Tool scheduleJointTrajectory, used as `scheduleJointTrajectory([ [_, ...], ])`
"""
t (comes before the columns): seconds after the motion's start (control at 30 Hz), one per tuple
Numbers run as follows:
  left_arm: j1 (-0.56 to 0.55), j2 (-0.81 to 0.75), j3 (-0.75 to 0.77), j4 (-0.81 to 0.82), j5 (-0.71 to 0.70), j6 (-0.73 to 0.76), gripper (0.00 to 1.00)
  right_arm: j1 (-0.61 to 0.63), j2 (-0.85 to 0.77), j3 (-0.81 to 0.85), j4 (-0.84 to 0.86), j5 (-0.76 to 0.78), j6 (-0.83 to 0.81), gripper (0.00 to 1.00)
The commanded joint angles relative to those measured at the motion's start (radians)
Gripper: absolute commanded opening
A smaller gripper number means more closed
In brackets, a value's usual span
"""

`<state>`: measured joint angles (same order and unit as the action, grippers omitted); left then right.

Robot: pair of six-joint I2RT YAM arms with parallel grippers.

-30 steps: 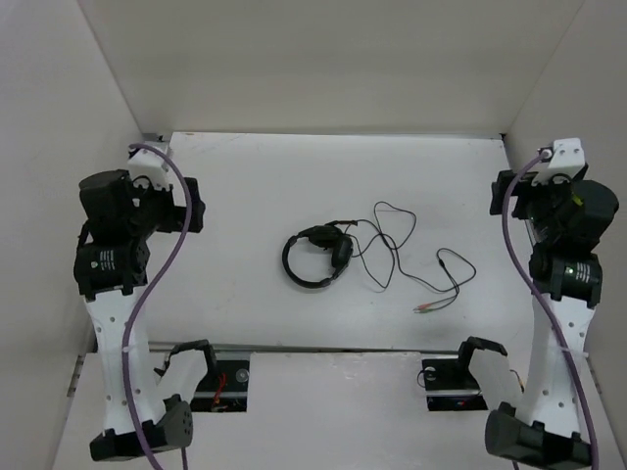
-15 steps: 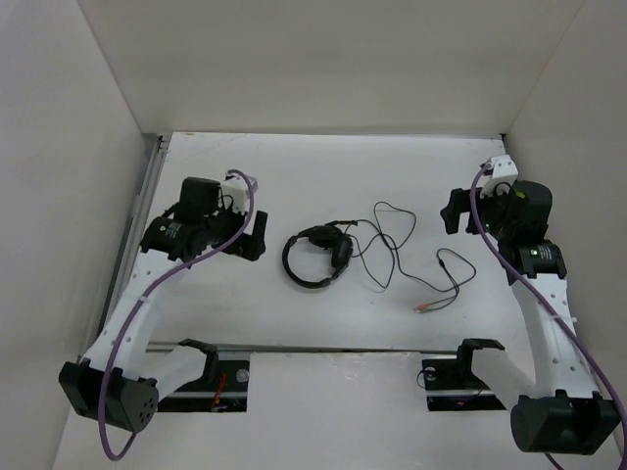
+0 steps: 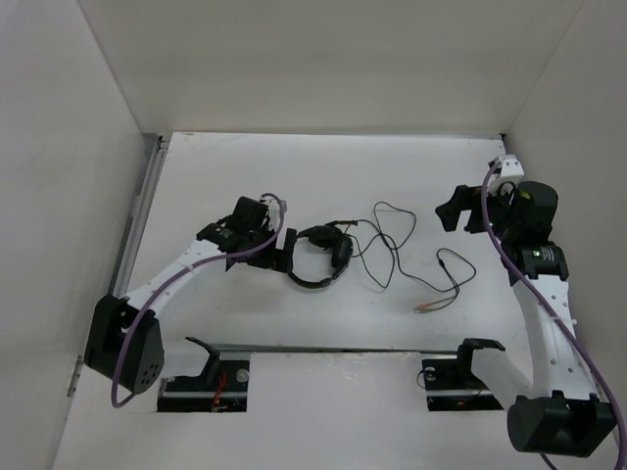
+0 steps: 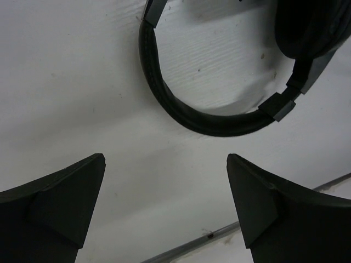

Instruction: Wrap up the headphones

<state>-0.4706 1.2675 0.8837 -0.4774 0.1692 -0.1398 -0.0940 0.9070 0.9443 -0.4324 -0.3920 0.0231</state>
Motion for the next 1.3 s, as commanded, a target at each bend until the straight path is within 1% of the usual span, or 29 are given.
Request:
scheduleJointTrajectory([
  [0.0, -0.016, 0.039, -0.023, 0.146, -0.045, -0.095, 0.93, -0.023, -0.022, -0.016, 0.066, -0.033, 0.037, 1.00],
  [0.2, -0.030, 0.115, -0.063, 0.223, -0.080, -0.132, 0.84, -0.043, -0.046, -0.024, 0.070, -0.045, 0.052, 1.00],
  [0.33, -0.039, 0.168, -0.065, 0.252, -0.108, -0.149, 0.71, -0.059, -0.060, -0.024, 0.089, -0.057, 0.077, 1.00],
  [0.43, -0.049, 0.208, -0.055, 0.273, -0.129, -0.150, 0.59, -0.069, -0.072, -0.027, 0.109, -0.071, 0.100, 1.00],
  [0.47, -0.052, 0.220, -0.049, 0.275, -0.135, -0.152, 0.57, -0.074, -0.079, -0.030, 0.118, -0.074, 0.107, 1.00],
  [0.6, -0.075, 0.268, -0.040, 0.278, -0.163, -0.152, 0.53, -0.086, -0.095, -0.038, 0.129, -0.079, 0.120, 1.00],
  [0.67, -0.082, 0.291, -0.043, 0.283, -0.172, -0.156, 0.48, -0.091, -0.103, -0.039, 0.132, -0.079, 0.120, 1.00],
  [0.73, -0.093, 0.312, -0.043, 0.289, -0.180, -0.159, 0.42, -0.097, -0.112, -0.042, 0.135, -0.079, 0.123, 1.00],
  [0.8, -0.104, 0.337, -0.038, 0.293, -0.178, -0.161, 0.33, -0.103, -0.123, -0.048, 0.139, -0.079, 0.124, 1.00],
  [0.83, -0.113, 0.354, -0.032, 0.296, -0.183, -0.161, 0.27, -0.109, -0.132, -0.053, 0.142, -0.079, 0.127, 1.00],
  [0.9, -0.118, 0.381, -0.022, 0.301, -0.178, -0.165, 0.20, -0.117, -0.140, -0.061, 0.146, -0.079, 0.133, 1.00],
  [0.97, -0.128, 0.406, -0.012, 0.303, -0.175, -0.178, 0.11, -0.125, -0.152, -0.065, 0.146, -0.080, 0.136, 1.00],
  [1.13, -0.138, 0.437, 0.035, 0.306, -0.175, -0.175, 0.00, -0.122, -0.166, -0.070, 0.136, -0.084, 0.104, 1.00],
  [1.2, -0.116, 0.438, 0.099, 0.275, -0.180, -0.158, 0.00, -0.106, -0.168, -0.071, 0.129, -0.084, 0.040, 1.00],
  [1.27, -0.087, 0.434, 0.174, 0.247, -0.188, -0.133, 0.00, -0.057, -0.166, -0.085, 0.127, -0.077, -0.033, 1.00],
])
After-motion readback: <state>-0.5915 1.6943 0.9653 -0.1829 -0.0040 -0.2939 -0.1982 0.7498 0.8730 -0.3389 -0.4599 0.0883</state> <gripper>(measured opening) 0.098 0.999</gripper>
